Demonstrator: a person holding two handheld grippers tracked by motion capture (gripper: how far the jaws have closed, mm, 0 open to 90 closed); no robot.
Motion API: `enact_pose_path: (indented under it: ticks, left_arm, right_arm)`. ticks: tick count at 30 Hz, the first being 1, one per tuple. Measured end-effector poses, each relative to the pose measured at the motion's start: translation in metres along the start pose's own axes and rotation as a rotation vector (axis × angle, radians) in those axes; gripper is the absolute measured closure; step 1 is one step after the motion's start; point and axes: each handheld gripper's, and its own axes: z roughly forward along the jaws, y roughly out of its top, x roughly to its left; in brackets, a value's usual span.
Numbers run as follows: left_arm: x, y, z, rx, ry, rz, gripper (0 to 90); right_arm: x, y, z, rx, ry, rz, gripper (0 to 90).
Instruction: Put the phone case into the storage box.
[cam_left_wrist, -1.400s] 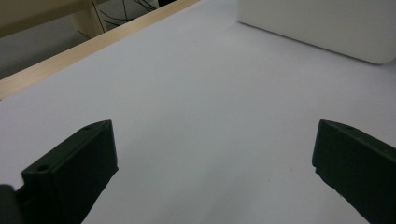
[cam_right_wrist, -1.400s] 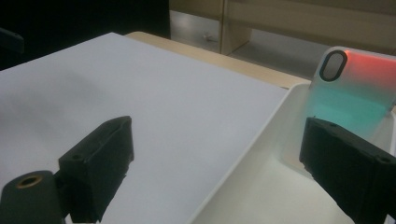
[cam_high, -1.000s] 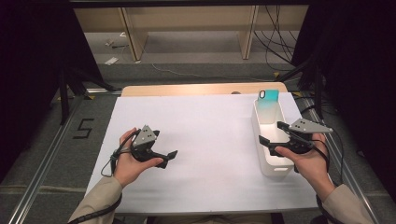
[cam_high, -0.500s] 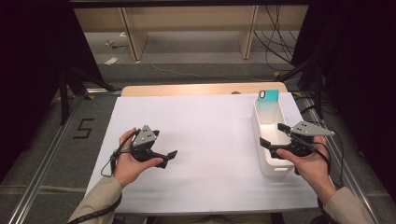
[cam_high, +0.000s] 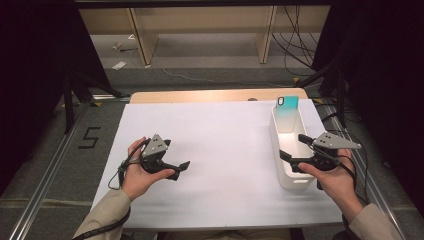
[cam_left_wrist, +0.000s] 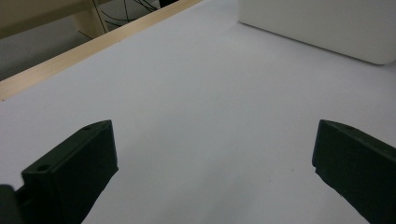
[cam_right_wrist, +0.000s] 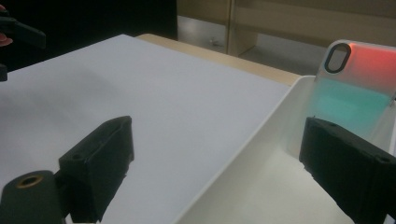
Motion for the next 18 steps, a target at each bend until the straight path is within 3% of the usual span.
enact_pose_path:
  ticks: [18]
  left_arm:
    - [-0.0003, -0.0001, 0.0007, 0.0, -0.005, -0.001, 0.0]
  right_arm:
    - [0.0001, -0.0006, -0.001, -0.004, 0.001, 0.002, 10.9]
